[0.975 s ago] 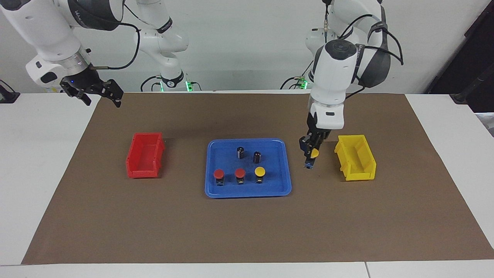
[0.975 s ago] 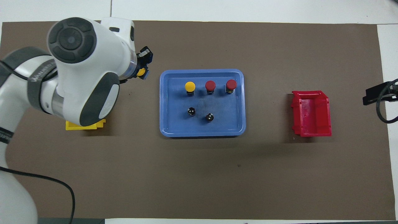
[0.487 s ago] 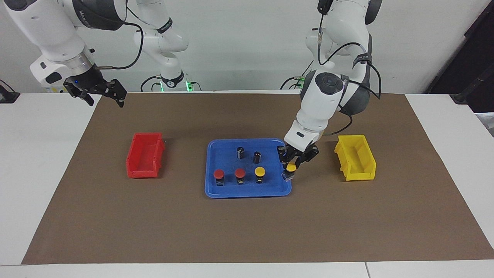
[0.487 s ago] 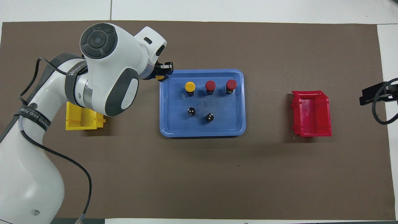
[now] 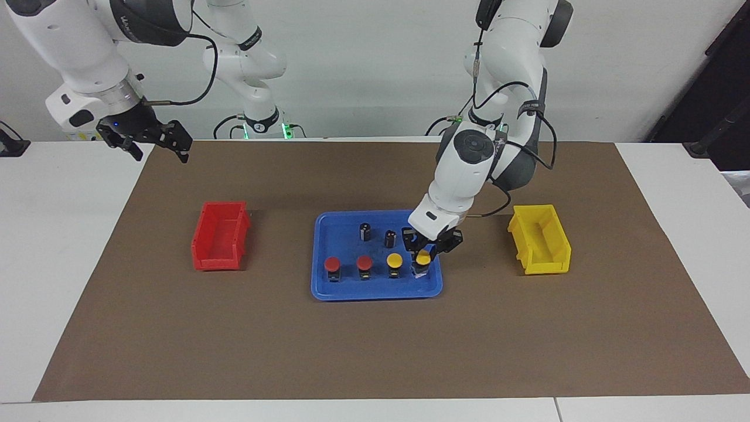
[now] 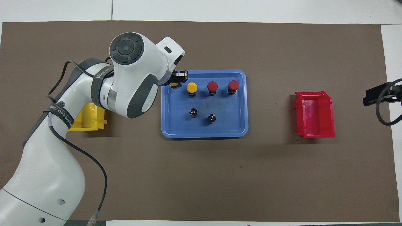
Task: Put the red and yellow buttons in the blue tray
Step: 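Carry the second yellow button into the blue tray with the left gripper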
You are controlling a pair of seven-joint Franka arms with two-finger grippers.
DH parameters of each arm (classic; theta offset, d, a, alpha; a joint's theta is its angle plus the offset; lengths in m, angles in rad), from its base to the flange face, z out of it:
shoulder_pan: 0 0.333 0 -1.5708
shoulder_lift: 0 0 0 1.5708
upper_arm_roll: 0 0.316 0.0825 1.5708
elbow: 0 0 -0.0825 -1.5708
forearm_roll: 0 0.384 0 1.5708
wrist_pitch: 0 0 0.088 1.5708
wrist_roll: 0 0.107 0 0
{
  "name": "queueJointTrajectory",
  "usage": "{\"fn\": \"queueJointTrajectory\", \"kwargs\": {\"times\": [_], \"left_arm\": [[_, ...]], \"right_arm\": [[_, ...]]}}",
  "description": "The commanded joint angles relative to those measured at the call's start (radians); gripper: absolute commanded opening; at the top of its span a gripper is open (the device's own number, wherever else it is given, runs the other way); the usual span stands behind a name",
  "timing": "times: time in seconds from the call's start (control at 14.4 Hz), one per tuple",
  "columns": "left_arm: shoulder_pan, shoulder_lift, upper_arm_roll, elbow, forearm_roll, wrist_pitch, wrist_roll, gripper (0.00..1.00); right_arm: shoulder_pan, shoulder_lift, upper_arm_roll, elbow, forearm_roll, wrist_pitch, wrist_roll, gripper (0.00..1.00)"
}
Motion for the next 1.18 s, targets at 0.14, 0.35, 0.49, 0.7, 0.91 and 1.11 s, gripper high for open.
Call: {"fn": "queueJointTrajectory", "kwargs": {"times": [0.14, 0.35, 0.49, 0.7, 0.91, 1.11], "left_arm": [[-0.026, 0.011, 0.010, -0.029, -0.023, 0.030, -0.025, 0.01], [-0.026, 0.008, 0.010, -0.061, -0.021, 0.064, -0.046, 0.01], [-0.024, 0.008, 0.011, -0.065, -0.021, 0.064, -0.044, 0.01], [-0.024, 0.008, 0.011, -0.081, -0.021, 0.069, -0.046, 0.01], [-0.019, 0.006, 0.013, -0.084, -0.020, 0.066, -0.044, 0.02], [-0.024, 0.006, 0.013, -0.091, -0.020, 0.069, -0.047, 0.05]], "right_arm": [[-0.003, -0.010, 0.000, -0.013, 0.004, -0.007, -0.008, 1.00], [-0.003, -0.010, 0.000, -0.013, 0.004, -0.007, -0.008, 1.00], [-0.003, -0.010, 0.000, -0.013, 0.004, -0.007, -0.008, 1.00], [-0.003, -0.010, 0.000, -0.013, 0.004, -0.007, -0.008, 1.00], [-0.003, -0.010, 0.000, -0.013, 0.004, -0.007, -0.008, 1.00], [-0.003, -0.010, 0.000, -0.013, 0.004, -0.007, -0.008, 1.00]]}}
